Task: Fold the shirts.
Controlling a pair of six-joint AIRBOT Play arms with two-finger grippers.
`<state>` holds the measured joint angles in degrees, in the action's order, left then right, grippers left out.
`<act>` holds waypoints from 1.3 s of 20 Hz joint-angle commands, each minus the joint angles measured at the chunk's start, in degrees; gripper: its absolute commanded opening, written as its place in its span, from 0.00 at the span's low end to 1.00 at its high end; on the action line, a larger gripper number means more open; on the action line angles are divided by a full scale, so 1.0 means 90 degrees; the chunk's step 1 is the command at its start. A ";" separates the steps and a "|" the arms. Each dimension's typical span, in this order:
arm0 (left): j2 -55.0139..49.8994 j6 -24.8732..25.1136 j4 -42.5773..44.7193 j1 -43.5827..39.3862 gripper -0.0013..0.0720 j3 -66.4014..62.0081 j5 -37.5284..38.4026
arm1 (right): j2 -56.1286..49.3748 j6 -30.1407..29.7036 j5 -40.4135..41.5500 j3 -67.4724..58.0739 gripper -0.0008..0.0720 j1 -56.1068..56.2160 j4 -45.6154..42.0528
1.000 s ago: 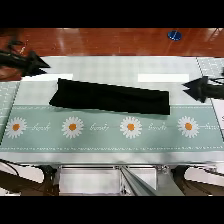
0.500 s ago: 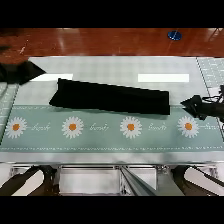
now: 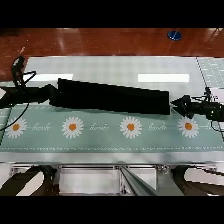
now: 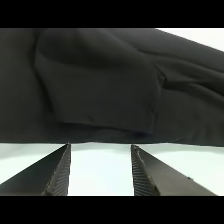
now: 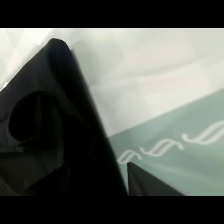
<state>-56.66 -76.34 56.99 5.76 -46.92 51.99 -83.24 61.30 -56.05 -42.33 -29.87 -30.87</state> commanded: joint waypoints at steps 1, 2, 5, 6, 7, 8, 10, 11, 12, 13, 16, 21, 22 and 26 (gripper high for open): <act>-0.0058 -0.0002 -0.0078 -0.0022 0.67 0.0061 -0.0063 | -0.0364 -0.0061 0.0032 -0.0260 0.59 0.0454 0.0194; -0.0058 0.0002 -0.0148 -0.0022 0.67 0.0061 -0.0061 | -0.0478 -0.0010 0.0138 -0.0357 0.59 0.0682 0.0194; -0.0058 0.0002 -0.0289 -0.0022 0.67 0.0061 -0.0058 | -0.0867 0.0291 0.0117 -0.0746 0.50 0.1324 0.0206; -0.0058 0.0002 -0.0323 -0.0024 0.67 0.0061 -0.0056 | -0.0899 0.0287 0.0007 -0.0857 0.25 0.1481 0.0204; -0.0058 0.0002 -0.0338 -0.0024 0.67 0.0061 -0.0056 | -0.0889 0.0204 -0.0097 -0.0957 0.03 0.1586 0.0206; -0.0058 0.0002 -0.0338 -0.0024 0.66 0.0061 -0.0049 | -0.0882 0.0189 -0.0321 -0.1093 0.04 0.1639 0.0192; -0.0058 0.0002 -0.0347 -0.0029 0.65 0.0061 -0.0041 | -0.0758 0.0194 -0.0811 -0.1280 0.04 0.1637 0.0134; -0.0058 0.0002 -0.0391 -0.0051 0.50 0.0061 -0.0041 | -0.0529 0.0211 -0.0918 -0.1280 0.04 0.1632 -0.0024; -0.0058 0.0010 -0.0486 -0.0080 0.15 0.0061 -0.0046 | -0.0199 0.0359 -0.0981 -0.1280 0.03 0.1632 -0.0384; -0.0058 0.0155 -0.0607 -0.0146 0.04 0.0061 -0.0061 | 0.0177 0.0571 -0.1052 -0.1268 0.03 0.1632 -0.0804; -0.0136 0.0291 -0.0746 -0.0772 0.04 0.0039 -0.0512 | 0.1678 0.0923 -0.1455 -0.1010 0.03 0.1632 -0.1736; -0.1749 0.0289 -0.0923 -0.2523 0.04 -0.0891 -0.0899 | 0.4692 0.1734 -0.1868 0.0002 0.04 0.1651 -0.2001; -0.2208 0.0289 -0.1088 -0.2878 0.04 -0.1224 -0.0843 | 0.5187 0.1972 -0.1938 0.0170 0.03 0.1651 -0.1996; -0.4102 -0.0216 -0.1173 -0.4469 0.04 -0.2844 -0.0146 | 0.6443 0.2659 -0.2030 0.0313 0.03 0.1651 -0.1945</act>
<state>-82.72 -75.05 47.37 -25.08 -63.64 46.74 -34.17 79.90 -73.23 -41.06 -15.03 -48.05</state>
